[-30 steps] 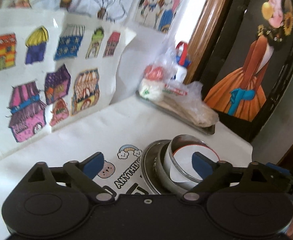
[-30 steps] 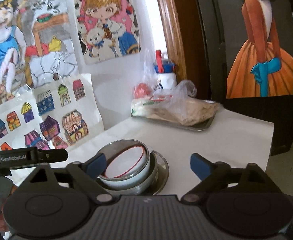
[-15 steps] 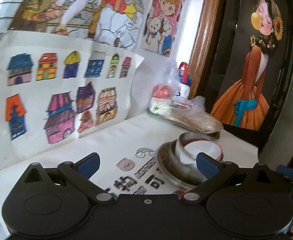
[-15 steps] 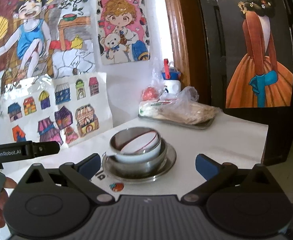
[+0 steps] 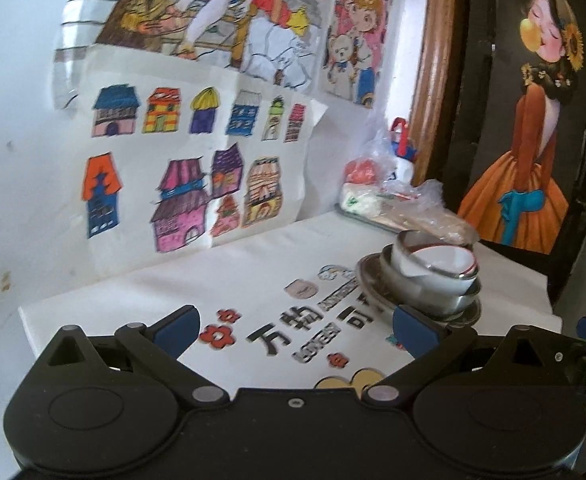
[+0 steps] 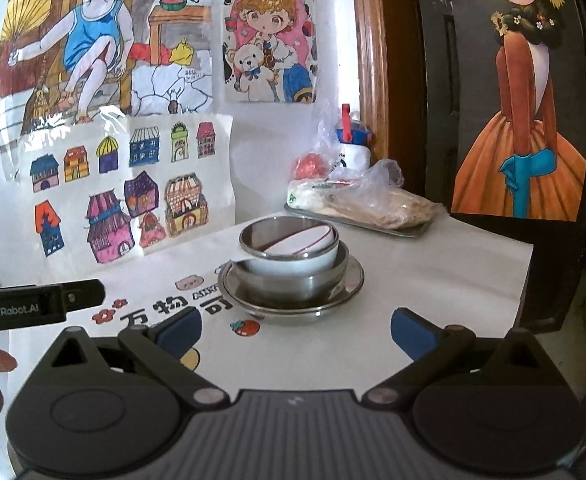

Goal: Organize plates and bowls

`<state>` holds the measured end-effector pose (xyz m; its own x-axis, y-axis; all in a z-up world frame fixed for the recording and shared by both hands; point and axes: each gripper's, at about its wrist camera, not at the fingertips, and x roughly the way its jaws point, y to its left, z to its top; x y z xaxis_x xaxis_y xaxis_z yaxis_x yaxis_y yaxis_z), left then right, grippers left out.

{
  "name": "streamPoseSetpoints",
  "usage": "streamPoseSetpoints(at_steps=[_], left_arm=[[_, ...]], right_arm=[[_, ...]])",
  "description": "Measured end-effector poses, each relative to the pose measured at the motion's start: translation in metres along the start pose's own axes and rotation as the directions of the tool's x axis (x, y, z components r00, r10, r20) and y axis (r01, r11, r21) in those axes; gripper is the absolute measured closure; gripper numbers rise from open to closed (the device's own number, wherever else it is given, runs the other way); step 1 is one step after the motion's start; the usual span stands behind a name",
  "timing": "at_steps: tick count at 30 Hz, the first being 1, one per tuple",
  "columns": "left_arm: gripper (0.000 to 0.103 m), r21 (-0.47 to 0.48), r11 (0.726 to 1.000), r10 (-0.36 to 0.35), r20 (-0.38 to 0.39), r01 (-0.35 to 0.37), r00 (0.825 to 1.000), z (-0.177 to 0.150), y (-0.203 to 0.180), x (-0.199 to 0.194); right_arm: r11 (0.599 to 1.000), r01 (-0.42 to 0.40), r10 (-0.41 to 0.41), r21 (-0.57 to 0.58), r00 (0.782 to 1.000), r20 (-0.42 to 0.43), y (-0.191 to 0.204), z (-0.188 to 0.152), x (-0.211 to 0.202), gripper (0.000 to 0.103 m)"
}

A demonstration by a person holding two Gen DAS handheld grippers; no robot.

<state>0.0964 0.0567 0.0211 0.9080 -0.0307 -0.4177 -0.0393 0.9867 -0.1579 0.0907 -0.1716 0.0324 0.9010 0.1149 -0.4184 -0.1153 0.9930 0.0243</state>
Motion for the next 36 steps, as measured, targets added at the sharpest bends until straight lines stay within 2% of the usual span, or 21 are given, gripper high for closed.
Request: streamPoseSetpoints(at_steps=[5, 23, 36], left_arm=[[0.001, -0.024, 0.999, 0.040, -0.007, -0.041, 0.999, -0.007, 0.007, -0.003], [0.001, 0.019, 0.992, 0.121, -0.009, -0.121, 0.993, -0.015, -0.001, -0.005], [0.001, 0.023, 0.992, 0.129, -0.023, -0.128, 0.991, -0.016, -0.001, -0.002]], right_arm=[[1.000, 0.007, -0.007, 0.011, 1.000, -0.011, -0.003, -0.005, 0.003, 0.000], [1.000, 0.023, -0.023, 0.007, 0.999, -0.024, -0.007, -0.009, 0.007, 0.000], [0.999, 0.030, -0.030, 0.021, 0.999, -0.027, -0.011, -0.011, 0.008, 0.000]])
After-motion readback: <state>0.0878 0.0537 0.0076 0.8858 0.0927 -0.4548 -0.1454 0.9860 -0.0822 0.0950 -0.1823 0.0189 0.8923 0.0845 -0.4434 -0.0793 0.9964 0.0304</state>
